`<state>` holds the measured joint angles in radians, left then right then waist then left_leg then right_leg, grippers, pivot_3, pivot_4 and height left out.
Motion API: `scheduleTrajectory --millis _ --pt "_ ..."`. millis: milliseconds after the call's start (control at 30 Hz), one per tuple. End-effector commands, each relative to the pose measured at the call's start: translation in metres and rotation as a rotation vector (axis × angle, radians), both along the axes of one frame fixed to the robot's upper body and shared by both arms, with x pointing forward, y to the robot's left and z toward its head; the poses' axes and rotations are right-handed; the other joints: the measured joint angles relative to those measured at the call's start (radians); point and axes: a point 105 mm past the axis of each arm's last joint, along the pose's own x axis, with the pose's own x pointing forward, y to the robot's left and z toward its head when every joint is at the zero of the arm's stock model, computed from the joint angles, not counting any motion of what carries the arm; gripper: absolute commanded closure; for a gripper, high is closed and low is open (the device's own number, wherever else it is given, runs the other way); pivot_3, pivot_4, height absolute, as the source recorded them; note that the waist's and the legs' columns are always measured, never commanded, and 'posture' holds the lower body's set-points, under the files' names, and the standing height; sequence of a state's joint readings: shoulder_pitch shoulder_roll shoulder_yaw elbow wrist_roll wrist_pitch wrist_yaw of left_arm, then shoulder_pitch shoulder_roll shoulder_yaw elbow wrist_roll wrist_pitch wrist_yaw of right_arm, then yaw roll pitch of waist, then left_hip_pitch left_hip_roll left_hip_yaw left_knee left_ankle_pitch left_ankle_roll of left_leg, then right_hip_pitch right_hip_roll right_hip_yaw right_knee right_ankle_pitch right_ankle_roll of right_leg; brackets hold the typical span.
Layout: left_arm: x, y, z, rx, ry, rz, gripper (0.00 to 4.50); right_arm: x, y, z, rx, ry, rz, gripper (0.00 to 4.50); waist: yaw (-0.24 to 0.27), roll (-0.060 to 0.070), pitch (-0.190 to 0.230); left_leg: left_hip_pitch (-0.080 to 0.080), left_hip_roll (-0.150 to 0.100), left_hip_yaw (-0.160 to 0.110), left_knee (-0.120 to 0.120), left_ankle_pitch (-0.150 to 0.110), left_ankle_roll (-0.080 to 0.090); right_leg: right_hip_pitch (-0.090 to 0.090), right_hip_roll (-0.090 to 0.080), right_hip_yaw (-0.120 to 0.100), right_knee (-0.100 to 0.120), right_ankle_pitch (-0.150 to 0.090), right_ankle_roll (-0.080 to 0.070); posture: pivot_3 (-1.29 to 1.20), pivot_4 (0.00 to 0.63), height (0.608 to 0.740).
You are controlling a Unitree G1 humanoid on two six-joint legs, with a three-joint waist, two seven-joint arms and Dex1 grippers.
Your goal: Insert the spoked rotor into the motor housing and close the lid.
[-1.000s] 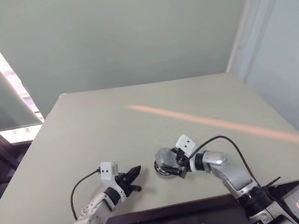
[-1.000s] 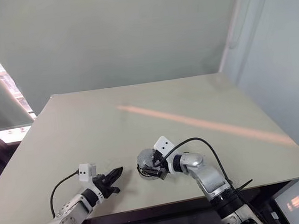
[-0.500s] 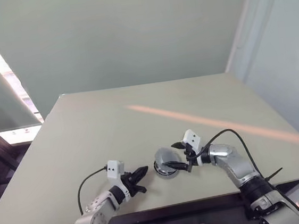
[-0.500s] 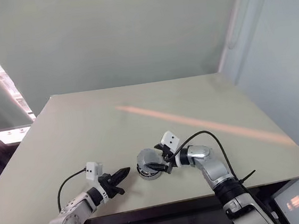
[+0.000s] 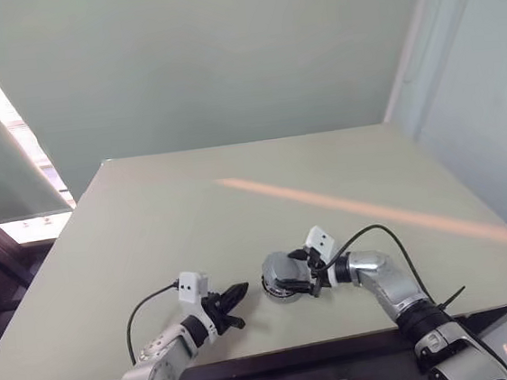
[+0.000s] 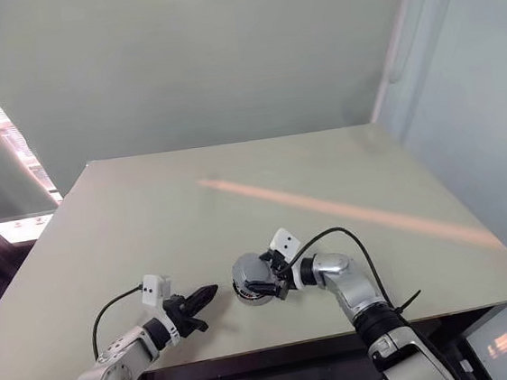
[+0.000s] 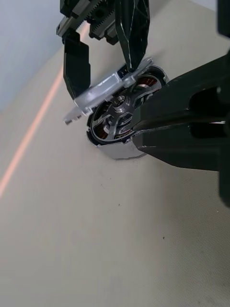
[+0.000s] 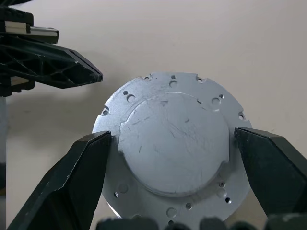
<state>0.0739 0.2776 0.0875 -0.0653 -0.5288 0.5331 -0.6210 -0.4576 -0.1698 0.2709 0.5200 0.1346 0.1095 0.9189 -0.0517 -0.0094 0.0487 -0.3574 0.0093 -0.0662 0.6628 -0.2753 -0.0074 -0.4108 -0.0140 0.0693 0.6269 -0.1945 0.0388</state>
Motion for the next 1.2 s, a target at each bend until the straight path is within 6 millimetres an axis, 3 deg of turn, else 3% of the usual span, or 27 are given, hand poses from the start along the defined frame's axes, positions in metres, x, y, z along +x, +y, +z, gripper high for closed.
scheduleTrajectory --millis 33,133,200,1200 --pt "0.003 0.000 0.015 -0.005 -0.061 -0.009 4.45 0.006 0.005 0.012 0.010 -0.048 0.008 0.00 0.000 0.000 0.000 0.000 0.000 0.000 0.000 0.000 0.000 0.000 0.000 0.000 0.000 0.000 0.000 0.00 0.000 0.740" --pt "0.003 0.000 0.015 -0.004 -0.062 -0.007 4.50 0.009 0.004 0.012 0.010 -0.050 -0.018 0.57 0.000 0.000 0.000 0.000 0.000 0.000 0.000 0.000 0.000 0.000 0.000 0.000 0.000 0.000 0.000 0.00 0.000 0.740" --pt "0.003 0.000 0.015 -0.002 -0.062 -0.007 4.50 0.009 0.004 0.011 0.004 -0.049 -0.024 1.25 0.000 0.000 0.000 0.000 0.000 0.000 0.000 0.000 0.000 0.000 0.000 0.000 0.000 0.000 0.000 0.00 0.000 0.740" --pt "0.004 -0.003 0.012 -0.006 -0.057 -0.004 4.50 0.001 0.005 0.007 -0.335 0.034 -0.021 1.26 0.002 0.003 -0.001 0.000 -0.001 0.000 0.001 0.000 0.000 0.000 0.000 0.000 0.001 -0.001 -0.001 0.00 0.000 0.740"
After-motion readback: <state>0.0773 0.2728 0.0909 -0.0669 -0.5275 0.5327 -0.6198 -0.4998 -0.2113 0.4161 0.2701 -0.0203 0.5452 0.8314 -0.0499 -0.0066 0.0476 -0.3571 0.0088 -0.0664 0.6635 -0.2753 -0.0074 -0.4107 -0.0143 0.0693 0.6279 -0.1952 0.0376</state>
